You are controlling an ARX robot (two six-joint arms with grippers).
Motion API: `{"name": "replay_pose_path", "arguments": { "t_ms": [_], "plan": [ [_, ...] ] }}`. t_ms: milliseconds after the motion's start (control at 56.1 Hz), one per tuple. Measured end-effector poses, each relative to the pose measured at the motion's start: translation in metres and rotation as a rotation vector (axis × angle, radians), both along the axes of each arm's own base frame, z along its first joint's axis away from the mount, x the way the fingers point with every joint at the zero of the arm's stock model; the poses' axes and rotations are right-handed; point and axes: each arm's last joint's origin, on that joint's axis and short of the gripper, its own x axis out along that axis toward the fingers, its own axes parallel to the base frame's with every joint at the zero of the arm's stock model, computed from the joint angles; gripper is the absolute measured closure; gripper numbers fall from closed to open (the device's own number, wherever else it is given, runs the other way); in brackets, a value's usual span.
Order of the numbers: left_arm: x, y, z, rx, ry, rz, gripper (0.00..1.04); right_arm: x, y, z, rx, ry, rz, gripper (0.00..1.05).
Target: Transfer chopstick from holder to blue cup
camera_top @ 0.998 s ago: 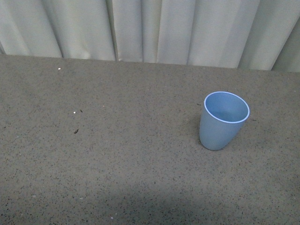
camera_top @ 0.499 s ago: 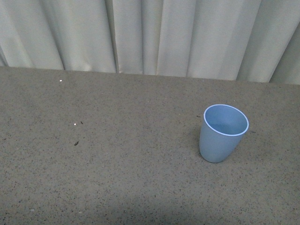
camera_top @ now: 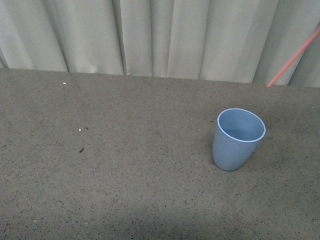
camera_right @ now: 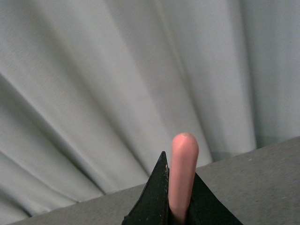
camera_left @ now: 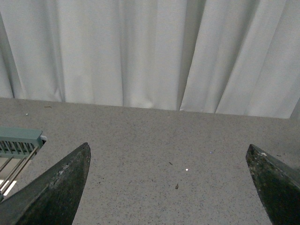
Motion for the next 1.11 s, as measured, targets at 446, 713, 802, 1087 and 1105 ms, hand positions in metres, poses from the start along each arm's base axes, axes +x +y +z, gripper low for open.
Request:
{"name": "replay_pose_path", "arguments": {
  "t_ms": [446,713,802,1087,1105],
  "plan": [
    [0.000,0.000,0.000,0.000,0.000,0.000,0.07,0.006,0.035,-0.049,0.015,0.096,0.050,1.03],
    [0.000,0.000,0.000,0.000,0.000,0.000,0.07,0.007,0.033,-0.056,0.013,0.108,0.045,1.03],
    [0.000,0.000,0.000,0.000,0.000,0.000,0.07,0.008,0.033,-0.058,0.010,0.114,0.043,1.03],
    [0.000,0.000,0.000,0.000,0.000,0.000,0.07,-0.001,0.026,-0.044,-0.001,0.095,-0.010,0.49],
    [0.000,0.000,0.000,0.000,0.000,0.000,0.07,-0.004,0.023,-0.039,-0.003,0.084,-0.022,0.43]
  ]
}}
